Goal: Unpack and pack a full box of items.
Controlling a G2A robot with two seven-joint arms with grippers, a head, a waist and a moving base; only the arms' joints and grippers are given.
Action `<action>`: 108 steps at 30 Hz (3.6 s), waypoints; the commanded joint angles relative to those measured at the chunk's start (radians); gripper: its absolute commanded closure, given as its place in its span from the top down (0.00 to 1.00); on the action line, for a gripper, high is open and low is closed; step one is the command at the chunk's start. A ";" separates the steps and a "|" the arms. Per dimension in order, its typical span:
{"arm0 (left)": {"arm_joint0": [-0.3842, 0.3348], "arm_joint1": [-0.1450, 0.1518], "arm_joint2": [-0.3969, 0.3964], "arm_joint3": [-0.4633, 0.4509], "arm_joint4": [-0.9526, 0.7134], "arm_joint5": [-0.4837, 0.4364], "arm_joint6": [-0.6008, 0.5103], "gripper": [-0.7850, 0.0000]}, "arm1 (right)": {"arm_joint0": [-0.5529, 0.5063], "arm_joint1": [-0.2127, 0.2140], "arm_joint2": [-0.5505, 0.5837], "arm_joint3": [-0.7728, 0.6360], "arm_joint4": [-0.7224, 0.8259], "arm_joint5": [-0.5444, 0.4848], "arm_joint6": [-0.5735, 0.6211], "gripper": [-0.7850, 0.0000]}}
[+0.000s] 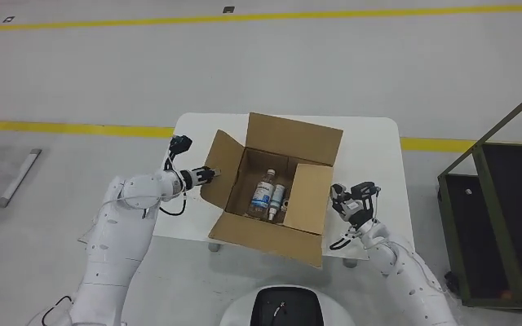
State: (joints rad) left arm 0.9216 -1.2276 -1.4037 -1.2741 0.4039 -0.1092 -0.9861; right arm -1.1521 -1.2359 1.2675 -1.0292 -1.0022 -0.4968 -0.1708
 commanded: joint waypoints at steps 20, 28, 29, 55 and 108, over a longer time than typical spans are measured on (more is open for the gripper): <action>0.083 0.027 -0.037 0.008 -0.086 0.133 0.004 0.00 | 0.028 -0.006 0.008 0.011 0.048 -0.004 -0.004 0.00; 0.048 0.042 -0.008 0.001 0.044 0.100 0.002 1.00 | 0.032 -0.007 0.005 0.024 0.042 -0.005 -0.002 0.00; 0.044 0.045 -0.002 -0.010 0.085 0.098 0.006 1.00 | 0.032 -0.006 0.005 0.024 0.042 -0.006 -0.002 0.00; -0.005 0.051 0.166 -0.384 0.033 -0.157 0.005 1.00 | -0.084 0.020 0.092 -0.140 -0.019 0.034 -0.024 0.00; -0.321 -0.164 0.717 0.410 -0.394 -0.138 0.130 1.00 | -0.225 0.040 0.162 -0.282 -0.016 0.034 0.001 0.00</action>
State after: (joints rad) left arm 0.6030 -1.3864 -0.6893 -0.8805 0.0168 -0.2454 -0.8613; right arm -1.3775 -1.1954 1.4308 -1.3137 -1.0168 -0.4644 -0.1694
